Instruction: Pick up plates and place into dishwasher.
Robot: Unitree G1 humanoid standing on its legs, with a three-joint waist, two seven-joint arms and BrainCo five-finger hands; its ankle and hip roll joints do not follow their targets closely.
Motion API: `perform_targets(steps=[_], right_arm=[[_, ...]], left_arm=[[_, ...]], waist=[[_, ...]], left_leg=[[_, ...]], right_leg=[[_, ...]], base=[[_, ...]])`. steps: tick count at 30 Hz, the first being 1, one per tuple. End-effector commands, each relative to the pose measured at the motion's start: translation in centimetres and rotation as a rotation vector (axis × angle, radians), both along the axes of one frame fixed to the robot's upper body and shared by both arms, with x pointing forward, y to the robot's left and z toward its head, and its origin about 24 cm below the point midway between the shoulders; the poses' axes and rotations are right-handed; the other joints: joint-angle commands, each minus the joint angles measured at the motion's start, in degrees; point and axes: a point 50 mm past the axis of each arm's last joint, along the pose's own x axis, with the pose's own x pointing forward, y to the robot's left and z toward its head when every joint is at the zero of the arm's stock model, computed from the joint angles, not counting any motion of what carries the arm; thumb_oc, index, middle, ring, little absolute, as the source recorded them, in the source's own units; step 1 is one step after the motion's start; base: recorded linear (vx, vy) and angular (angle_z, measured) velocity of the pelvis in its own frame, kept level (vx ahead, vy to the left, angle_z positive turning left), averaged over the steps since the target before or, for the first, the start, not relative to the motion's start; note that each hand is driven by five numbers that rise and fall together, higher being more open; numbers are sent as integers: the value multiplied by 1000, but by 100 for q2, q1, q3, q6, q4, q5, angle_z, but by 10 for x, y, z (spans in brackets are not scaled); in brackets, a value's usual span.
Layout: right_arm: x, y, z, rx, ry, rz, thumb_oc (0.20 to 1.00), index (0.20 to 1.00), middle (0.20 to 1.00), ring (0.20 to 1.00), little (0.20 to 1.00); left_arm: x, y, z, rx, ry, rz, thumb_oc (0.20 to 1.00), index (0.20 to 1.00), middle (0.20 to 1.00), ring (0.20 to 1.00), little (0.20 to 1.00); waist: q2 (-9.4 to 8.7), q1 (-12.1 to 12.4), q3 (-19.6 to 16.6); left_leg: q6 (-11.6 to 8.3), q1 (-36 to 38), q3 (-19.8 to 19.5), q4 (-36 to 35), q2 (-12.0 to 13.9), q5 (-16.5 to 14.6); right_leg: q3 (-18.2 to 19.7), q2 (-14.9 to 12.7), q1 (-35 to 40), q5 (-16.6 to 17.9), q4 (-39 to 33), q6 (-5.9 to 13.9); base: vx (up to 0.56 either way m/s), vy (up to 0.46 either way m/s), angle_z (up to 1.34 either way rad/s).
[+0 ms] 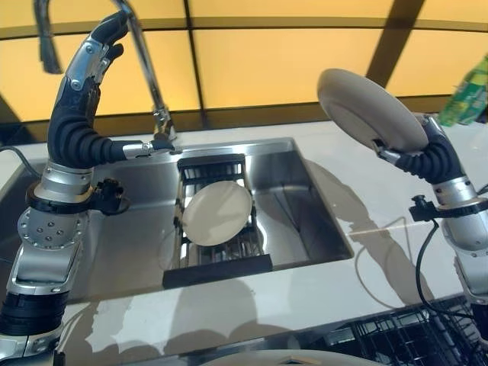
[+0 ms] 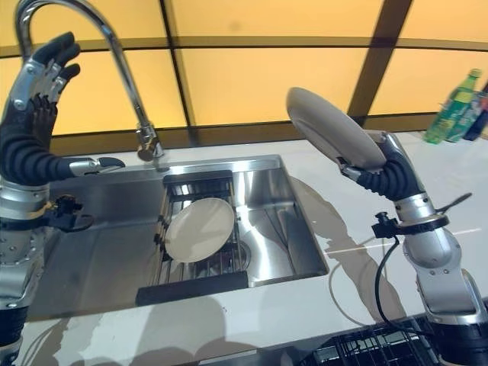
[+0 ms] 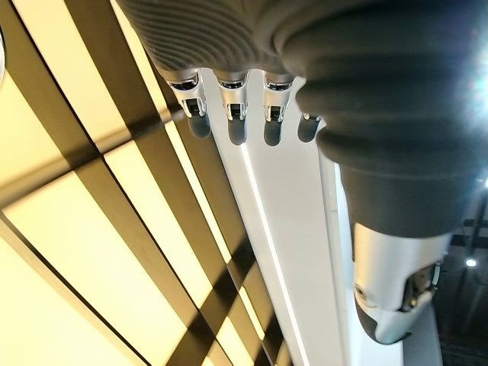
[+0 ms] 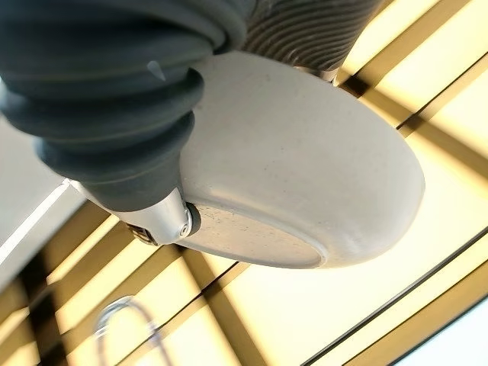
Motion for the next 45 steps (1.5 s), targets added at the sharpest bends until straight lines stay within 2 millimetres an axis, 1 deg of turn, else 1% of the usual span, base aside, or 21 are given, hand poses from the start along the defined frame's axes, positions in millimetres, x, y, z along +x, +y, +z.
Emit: perform_targets(steps=[1, 3, 5, 7, 8, 9, 10, 11, 12, 14, 18, 21, 23, 24, 26, 29, 33, 35, 39, 41, 45], right_arm=[[-11, -18, 36, -65, -141, -102, 200, 200, 200, 200, 200], [-14, -28, 38, -66, -129, -144, 200, 200, 200, 200, 200], [-15, -35, 39, -66, -112, -166, 200, 200, 200, 200, 200], [-12, -38, 38, -59, -93, -153, 200, 200, 200, 200, 200], [-9, -38, 37, -53, -82, -144, 200, 200, 200, 200, 200], [-7, -38, 35, -46, -74, -139, 200, 200, 200, 200, 200], [-5, -39, 32, -38, -62, -153, 200, 200, 200, 200, 200], [-5, -41, 29, -34, -51, -168, 200, 200, 200, 200, 200], [-5, -44, 25, -35, -35, -204, 200, 200, 200, 200, 200], [-12, -56, 11, -37, 0, -280, 200, 200, 200, 200, 200], [-25, -78, -1, -8, 44, -368, 200, 200, 200, 200, 200], [-30, -90, -13, -3, 88, -417, 200, 200, 200, 200, 200], [-30, -94, -22, -24, 131, -446, 200, 200, 200, 200, 200], [-28, -96, -27, -35, 144, -466, 200, 200, 200, 200, 200], [-24, -101, -40, 3, 195, -486, 200, 200, 200, 200, 200], [-24, -105, -57, 53, 311, -470, 200, 200, 200, 200, 200], [-20, -99, -74, 69, 449, -382, 200, 200, 200, 200, 200], [-16, -97, -80, 56, 516, -329, 200, 200, 200, 200, 200], [-9, -92, -86, 43, 629, -227, 200, 200, 200, 200, 200], [-8, -92, -92, 20, 729, -169, 200, 200, 200, 200, 200], [-6, -95, -101, 31, 820, -133, 200, 200, 200, 200, 200]], left_arm=[[3, 25, 7, -143, -41, 80, 1000, 1000, 1000, 1000, 1000], [4, 30, 5, -154, -33, 116, 1000, 1000, 1000, 1000, 1000], [6, 33, 2, -153, -36, 161, 1000, 1000, 1000, 1000, 1000], [6, 39, -2, -166, -28, 224, 1000, 1000, 1000, 1000, 1000], [4, 43, -3, -164, -26, 265, 1000, 1000, 1000, 1000, 1000], [1, 46, -4, -157, -25, 290, 1000, 1000, 1000, 1000, 1000], [-2, 48, -4, -146, -25, 297, 1000, 1000, 1000, 1000, 1000], [-3, 49, -4, -140, -24, 298, 1000, 1000, 1000, 1000, 1000], [-4, 50, -4, -139, -23, 290, 1000, 1000, 1000, 1000, 1000], [-4, 54, 0, -147, -12, 281, 1000, 1000, 1000, 1000, 1000], [2, 58, 3, -142, -2, 295, 1000, 1000, 1000, 1000, 1000], [1, 60, 2, -139, -4, 312, 1000, 1000, 1000, 1000, 1000], [-4, 64, -1, -131, -1, 329, 1000, 1000, 1000, 1000, 1000], [-5, 63, -2, -126, -5, 328, 1000, 1000, 1000, 1000, 1000], [-4, 58, 0, -111, -12, 312, 1000, 1000, 1000, 1000, 1000], [-6, 55, 4, -73, -20, 286, 1000, 1000, 1000, 1000, 1000], [-4, 59, 9, -70, -24, 289, 1000, 1000, 1000, 1000, 1000], [0, 59, 12, -76, -22, 296, 1000, 1000, 1000, 1000, 1000], [5, 55, 10, -70, -4, 283, 1000, 1000, 1000, 1000, 1000], [7, 46, 7, -31, 4, 263, 1000, 1000, 1000, 1000, 1000], [12, 41, 6, -21, 10, 257, 1000, 1000, 1000, 1000, 1000]], waist=[[84, -300, -176], [57, -427, -169], [38, -468, -141], [30, -387, -72], [23, -303, -28], [33, -259, 0], [49, -252, 9], [87, -266, 12], [73, -311, 48], [118, -475, 80], [122, -751, 198], [95, -768, 293], [59, -626, 386], [74, -549, 432], [136, -385, 484], [141, -103, 450], [-81, 257, 327], [-142, 399, 298], [-142, 456, 350], [-175, 506, 373], [-187, 520, 346]], left_leg=[[480, 187, 123, 463, -54, -962], [483, 185, 198, 671, -17, -1077], [513, 103, 85, 941, -66, -1222], [626, -69, -395, 1217, -327, -1410], [719, -155, -839, 1247, -621, -1455], [779, -168, -1052, 1257, -750, -1500], [822, -161, -1100, 1238, -805, -1531], [856, -110, -1046, 1218, -800, -1612], [845, -116, -939, 1191, -811, -1525], [884, -18, -772, 1047, -793, -1564], [948, 49, -560, 864, -851, -1552], [969, 75, -405, 812, -896, -1556], [1007, 72, -123, 815, -843, -1523], [1042, 8, -4, 841, -788, -1465], [1132, -228, 89, 918, -742, -1318], [1185, -616, 62, 1093, -741, -1137], [1086, -1271, -59, 1521, -799, -1017], [970, -1420, -101, 1651, -785, -1005], [814, -1451, -170, 1694, -673, -981], [734, -1485, -198, 1676, -622, -946], [655, -1495, -207, 1635, -524, -888]], right_leg=[[269, 654, -469, -150, 369, -360], [477, 723, -525, -86, 330, -381], [682, 789, -583, -39, 344, -426], [971, 865, -705, -4, 486, -456], [1194, 927, -855, 64, 597, -460], [1330, 967, -940, 73, 678, -448], [1405, 987, -990, 61, 715, -432], [1423, 996, -983, 5, 720, -411], [1443, 968, -1053, 111, 736, -387], [1400, 858, -1154, 179, 706, -264], [1415, 678, -1464, 370, 758, -75], [1150, 517, -1705, 543, 872, 51], [514, 411, -1870, 627, 1424, 72], [323, 442, -1889, 473, 1705, 29], [194, 641, -1761, 23, 2327, -109], [-52, 814, -1493, -335, 2763, -299], [-130, 726, -750, -670, 2155, -457], [-273, 639, -483, -799, 1662, -514], [-270, 669, -382, -838, 1370, -564], [-288, 688, -297, -822, 1196, -603], [-327, 721, -277, -781, 1072, -644]], base=[[-16, -47, -41], [-10, -46, -50], [-23, -50, -59], [8, -53, -79], [77, -48, -103], [86, -30, -130], [123, 33, -151], [33, 63, -139], [29, 112, -95], [-17, 128, -62], [-52, 105, -35], [-48, 52, -21], [-156, 20, -29], [-229, 61, -58], [-238, 65, -70], [-152, -9, -38], [-86, -126, -31], [-53, -165, 17], [-17, -104, 2], [-25, -103, 6], [-31, -76, -4]])
